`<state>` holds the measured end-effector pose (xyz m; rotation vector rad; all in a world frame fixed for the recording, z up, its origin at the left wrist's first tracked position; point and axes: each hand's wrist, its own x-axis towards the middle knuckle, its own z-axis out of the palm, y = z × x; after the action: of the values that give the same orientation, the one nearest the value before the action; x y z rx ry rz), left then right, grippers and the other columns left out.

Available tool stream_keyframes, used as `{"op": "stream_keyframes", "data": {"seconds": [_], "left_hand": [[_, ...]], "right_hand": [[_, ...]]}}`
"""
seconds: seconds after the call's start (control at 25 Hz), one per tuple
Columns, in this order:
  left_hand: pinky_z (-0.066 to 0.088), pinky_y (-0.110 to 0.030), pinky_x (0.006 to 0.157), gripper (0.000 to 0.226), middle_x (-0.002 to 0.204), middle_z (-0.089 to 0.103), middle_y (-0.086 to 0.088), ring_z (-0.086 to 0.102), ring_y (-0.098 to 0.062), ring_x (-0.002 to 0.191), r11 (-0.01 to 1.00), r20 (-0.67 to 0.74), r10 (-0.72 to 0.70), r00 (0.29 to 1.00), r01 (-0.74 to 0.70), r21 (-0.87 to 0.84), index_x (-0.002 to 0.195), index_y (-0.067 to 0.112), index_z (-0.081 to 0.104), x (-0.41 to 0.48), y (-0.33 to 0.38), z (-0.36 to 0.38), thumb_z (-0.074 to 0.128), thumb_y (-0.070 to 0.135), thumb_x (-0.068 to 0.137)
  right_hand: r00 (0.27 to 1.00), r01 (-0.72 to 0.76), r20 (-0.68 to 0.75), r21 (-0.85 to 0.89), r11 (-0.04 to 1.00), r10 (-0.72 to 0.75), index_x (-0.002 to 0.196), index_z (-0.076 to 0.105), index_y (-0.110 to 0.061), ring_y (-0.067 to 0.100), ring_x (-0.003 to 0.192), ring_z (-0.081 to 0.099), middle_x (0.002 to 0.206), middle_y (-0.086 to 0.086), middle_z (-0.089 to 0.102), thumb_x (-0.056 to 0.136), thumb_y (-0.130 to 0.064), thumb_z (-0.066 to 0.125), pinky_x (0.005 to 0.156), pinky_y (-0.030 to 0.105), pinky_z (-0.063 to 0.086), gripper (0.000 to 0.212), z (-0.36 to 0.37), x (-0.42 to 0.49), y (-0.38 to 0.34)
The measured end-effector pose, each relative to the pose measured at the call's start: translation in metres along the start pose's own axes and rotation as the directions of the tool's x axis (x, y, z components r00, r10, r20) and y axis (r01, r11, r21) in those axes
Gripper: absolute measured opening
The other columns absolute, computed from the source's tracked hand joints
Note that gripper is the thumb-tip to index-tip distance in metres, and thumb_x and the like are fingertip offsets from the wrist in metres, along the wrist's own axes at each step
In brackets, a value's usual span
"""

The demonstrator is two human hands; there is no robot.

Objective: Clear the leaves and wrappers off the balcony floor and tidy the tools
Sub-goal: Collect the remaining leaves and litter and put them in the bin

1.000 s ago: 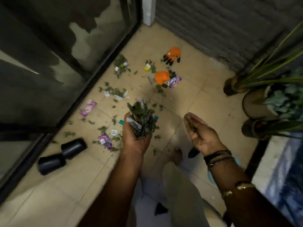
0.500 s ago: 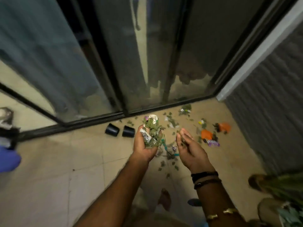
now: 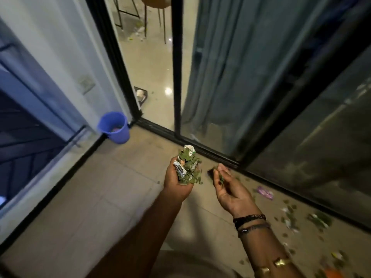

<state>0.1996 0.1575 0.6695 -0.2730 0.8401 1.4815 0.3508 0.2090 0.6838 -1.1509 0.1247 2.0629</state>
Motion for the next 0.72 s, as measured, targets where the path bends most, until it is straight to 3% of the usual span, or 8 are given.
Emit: {"op": "stream_keyframes", "data": {"seconds": [0.04,0.12,0.2,0.32,0.44,0.56,0.72], "left_hand": [[0.057,-0.027,0.075,0.023,0.085,0.075,-0.002,0.07,-0.013,0.075,0.994,-0.102,0.105,0.989,-0.102,0.03,0.105,0.02,0.062,0.003,0.038,-0.016,0.066,0.019,0.082],[0.049,-0.036,0.079,0.023,0.085,0.067,-0.009,0.063,-0.025,0.078,0.984,-0.211,0.177,0.961,-0.175,0.028,0.096,0.014,0.066,0.009,0.109,-0.038,0.056,0.022,0.076],[0.046,-0.035,0.076,0.022,0.086,0.063,-0.01,0.059,-0.025,0.077,0.971,-0.297,0.235,0.926,-0.238,0.025,0.089,0.012,0.068,0.018,0.174,-0.063,0.05,0.024,0.083],[0.052,-0.031,0.07,0.032,0.08,0.071,-0.008,0.066,-0.022,0.072,0.954,-0.369,0.266,0.891,-0.298,-0.03,0.088,0.011,0.073,0.027,0.259,-0.093,0.046,0.026,0.096],[0.057,-0.026,0.061,0.045,0.076,0.075,-0.008,0.072,-0.021,0.064,0.948,-0.405,0.256,0.878,-0.309,-0.071,0.079,0.011,0.08,0.062,0.332,-0.122,0.044,0.029,0.099],[0.06,-0.027,0.062,0.048,0.079,0.076,-0.01,0.074,-0.023,0.066,0.942,-0.462,0.216,0.86,-0.309,-0.135,0.076,0.011,0.081,0.111,0.403,-0.148,0.045,0.033,0.099],[0.054,-0.033,0.075,0.054,0.081,0.076,-0.009,0.074,-0.025,0.067,0.929,-0.544,0.16,0.824,-0.312,-0.198,0.071,0.013,0.082,0.208,0.495,-0.194,0.04,0.032,0.1]], "right_hand": [[0.999,-0.033,0.011,-0.032,0.999,0.033,0.112,0.065,0.0,0.02,0.099,0.066,0.109,0.011,0.069,0.094,0.011,0.055,0.066,0.027,0.063,0.023,0.03,0.016,0.026],[0.993,-0.095,0.057,-0.105,0.99,0.101,0.112,0.066,0.0,0.02,0.098,0.067,0.106,0.012,0.07,0.094,0.01,0.056,0.063,0.027,0.063,0.023,0.087,0.045,0.075],[0.982,-0.168,0.061,-0.167,0.972,0.18,0.109,0.068,-0.001,0.021,0.097,0.068,0.102,0.012,0.072,0.093,0.01,0.059,0.063,0.027,0.063,0.022,0.143,0.072,0.123],[0.959,-0.24,0.082,-0.267,0.933,0.27,0.109,0.068,-0.001,0.021,0.099,0.068,0.104,0.013,0.071,0.092,0.008,0.06,0.065,0.028,0.064,0.02,0.215,0.119,0.183],[0.945,-0.298,0.032,-0.331,0.896,0.326,0.119,0.064,-0.002,0.02,0.098,0.067,0.107,0.012,0.069,0.093,0.008,0.06,0.063,0.028,0.063,0.029,0.279,0.181,0.23],[0.939,-0.324,-0.01,-0.366,0.872,0.344,0.111,0.065,-0.001,0.019,0.089,0.071,0.099,0.011,0.073,0.093,0.007,0.059,0.061,0.026,0.062,0.021,0.335,0.252,0.268],[0.929,-0.363,-0.101,-0.444,0.819,0.357,0.1,0.068,0.001,0.016,0.07,0.076,0.081,0.009,0.077,0.093,0.009,0.059,0.063,0.025,0.062,0.014,0.403,0.373,0.317]]}}
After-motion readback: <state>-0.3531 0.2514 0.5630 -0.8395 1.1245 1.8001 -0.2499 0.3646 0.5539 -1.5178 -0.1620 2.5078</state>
